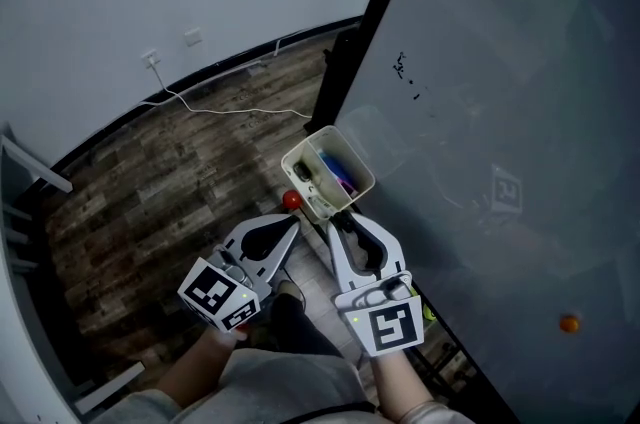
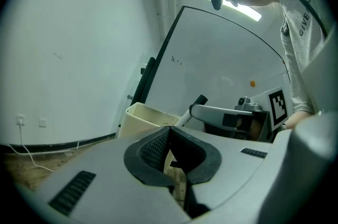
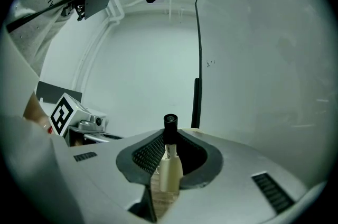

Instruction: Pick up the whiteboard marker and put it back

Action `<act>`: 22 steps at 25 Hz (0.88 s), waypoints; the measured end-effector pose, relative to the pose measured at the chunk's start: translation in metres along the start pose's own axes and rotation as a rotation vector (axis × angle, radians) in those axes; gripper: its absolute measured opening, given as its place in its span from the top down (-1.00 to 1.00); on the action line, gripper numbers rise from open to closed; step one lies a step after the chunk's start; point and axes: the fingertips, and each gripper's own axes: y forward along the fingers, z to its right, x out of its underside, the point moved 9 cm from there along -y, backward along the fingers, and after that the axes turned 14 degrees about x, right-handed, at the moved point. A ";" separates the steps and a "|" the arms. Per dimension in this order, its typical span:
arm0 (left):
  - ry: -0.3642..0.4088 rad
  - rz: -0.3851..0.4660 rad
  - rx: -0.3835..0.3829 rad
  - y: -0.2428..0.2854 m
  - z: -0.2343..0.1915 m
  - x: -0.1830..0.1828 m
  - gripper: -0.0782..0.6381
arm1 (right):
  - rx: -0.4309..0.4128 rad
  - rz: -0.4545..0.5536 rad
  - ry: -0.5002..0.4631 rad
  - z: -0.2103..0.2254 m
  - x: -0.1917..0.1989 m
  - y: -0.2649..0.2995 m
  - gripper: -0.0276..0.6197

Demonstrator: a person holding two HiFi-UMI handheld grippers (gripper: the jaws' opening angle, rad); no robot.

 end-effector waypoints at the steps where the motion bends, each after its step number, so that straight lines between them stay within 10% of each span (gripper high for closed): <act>1: 0.000 0.000 0.004 0.000 0.001 0.000 0.74 | 0.002 0.003 0.003 -0.001 -0.001 -0.001 0.68; 22: 0.035 -0.009 0.017 0.000 0.012 -0.007 0.74 | 0.033 0.023 0.021 -0.005 -0.017 -0.014 0.68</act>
